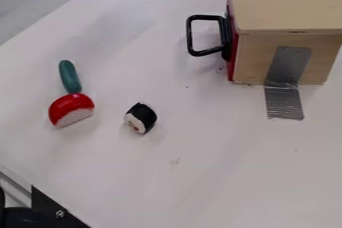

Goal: Close the drawer

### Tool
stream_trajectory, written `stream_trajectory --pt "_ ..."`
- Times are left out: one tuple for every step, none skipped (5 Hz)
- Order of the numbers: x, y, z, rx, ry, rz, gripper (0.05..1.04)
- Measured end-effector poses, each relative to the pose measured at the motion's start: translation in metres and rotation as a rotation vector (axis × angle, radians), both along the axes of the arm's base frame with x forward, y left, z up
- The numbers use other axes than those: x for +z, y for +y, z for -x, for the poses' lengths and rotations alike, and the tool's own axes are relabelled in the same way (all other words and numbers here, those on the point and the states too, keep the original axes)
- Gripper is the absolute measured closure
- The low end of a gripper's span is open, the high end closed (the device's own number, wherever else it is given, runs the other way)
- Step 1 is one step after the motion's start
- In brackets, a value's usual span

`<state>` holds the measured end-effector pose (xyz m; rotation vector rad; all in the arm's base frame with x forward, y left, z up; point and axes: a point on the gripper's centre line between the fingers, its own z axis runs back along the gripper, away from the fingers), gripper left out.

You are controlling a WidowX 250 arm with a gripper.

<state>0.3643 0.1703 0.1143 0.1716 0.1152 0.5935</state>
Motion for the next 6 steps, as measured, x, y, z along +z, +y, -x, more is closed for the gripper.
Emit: stream_trajectory --pt "0.019 -0.006 0.006 -0.022 -0.042 0.010 0.087" --pt "0.027 -0.018 0.019 -0.037 -0.098 0.051 0.087" --pt "0.047 -0.019 0.034 -0.039 -0.158 0.075 0.087" --pt "0.056 -0.019 0.045 -0.047 -0.176 0.083 0.087" --pt "0.058 -0.021 0.054 -0.054 -0.185 0.083 0.087" --pt "0.058 -0.019 0.055 -0.051 -0.185 0.083 0.087"
